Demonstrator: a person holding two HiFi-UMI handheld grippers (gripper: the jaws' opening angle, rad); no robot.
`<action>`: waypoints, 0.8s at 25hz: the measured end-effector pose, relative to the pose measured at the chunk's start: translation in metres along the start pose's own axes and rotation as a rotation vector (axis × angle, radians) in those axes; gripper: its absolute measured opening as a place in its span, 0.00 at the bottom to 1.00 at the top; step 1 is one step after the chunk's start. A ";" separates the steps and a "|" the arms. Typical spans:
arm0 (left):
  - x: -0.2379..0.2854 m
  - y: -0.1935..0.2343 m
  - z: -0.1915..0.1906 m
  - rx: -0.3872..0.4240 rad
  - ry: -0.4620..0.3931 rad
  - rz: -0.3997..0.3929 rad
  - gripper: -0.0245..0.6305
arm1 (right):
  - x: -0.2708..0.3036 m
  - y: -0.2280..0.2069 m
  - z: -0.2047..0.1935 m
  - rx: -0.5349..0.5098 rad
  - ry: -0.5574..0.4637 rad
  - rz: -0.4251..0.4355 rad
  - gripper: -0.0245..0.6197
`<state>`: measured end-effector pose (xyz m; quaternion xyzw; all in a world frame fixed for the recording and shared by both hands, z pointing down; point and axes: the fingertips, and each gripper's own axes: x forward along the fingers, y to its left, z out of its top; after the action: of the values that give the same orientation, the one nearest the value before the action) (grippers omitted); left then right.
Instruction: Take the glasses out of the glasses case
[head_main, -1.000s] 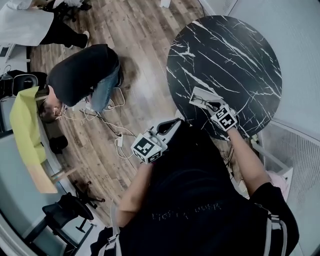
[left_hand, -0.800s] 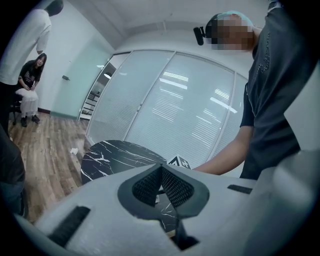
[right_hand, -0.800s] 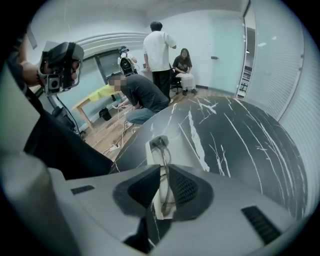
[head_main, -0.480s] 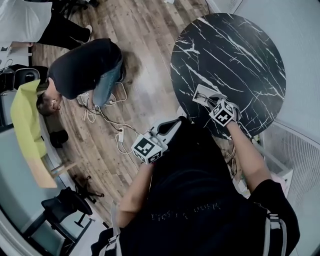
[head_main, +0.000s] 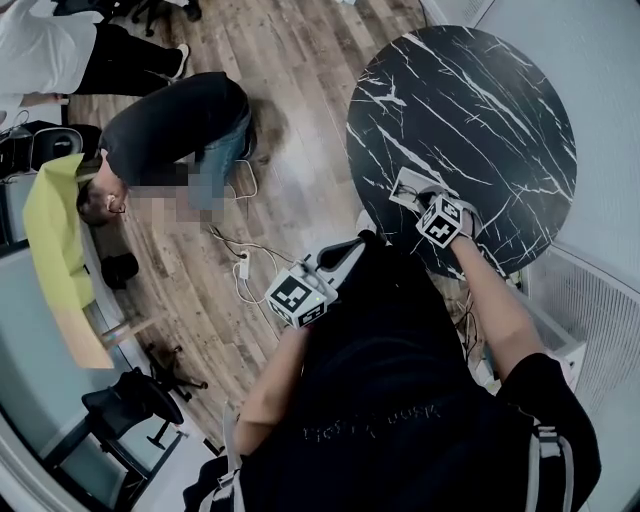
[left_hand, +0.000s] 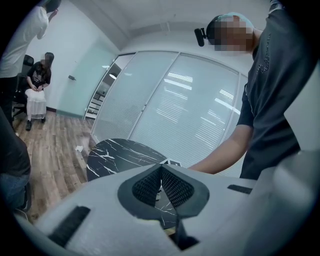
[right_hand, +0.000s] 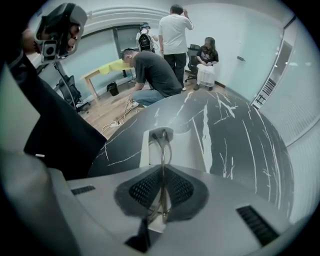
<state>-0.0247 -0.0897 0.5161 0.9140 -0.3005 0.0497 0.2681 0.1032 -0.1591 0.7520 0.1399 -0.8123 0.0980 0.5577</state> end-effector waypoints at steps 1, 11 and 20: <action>0.000 0.000 0.000 -0.001 0.001 0.000 0.07 | 0.000 0.000 0.000 -0.005 0.003 0.001 0.10; 0.003 -0.004 0.000 0.006 -0.004 -0.002 0.07 | -0.014 -0.007 0.004 -0.003 -0.043 -0.026 0.09; 0.010 -0.010 0.006 0.013 -0.018 -0.021 0.07 | -0.036 -0.016 0.010 0.080 -0.114 -0.052 0.09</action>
<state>-0.0114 -0.0911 0.5094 0.9193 -0.2929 0.0406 0.2598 0.1121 -0.1730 0.7144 0.1886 -0.8343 0.1075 0.5068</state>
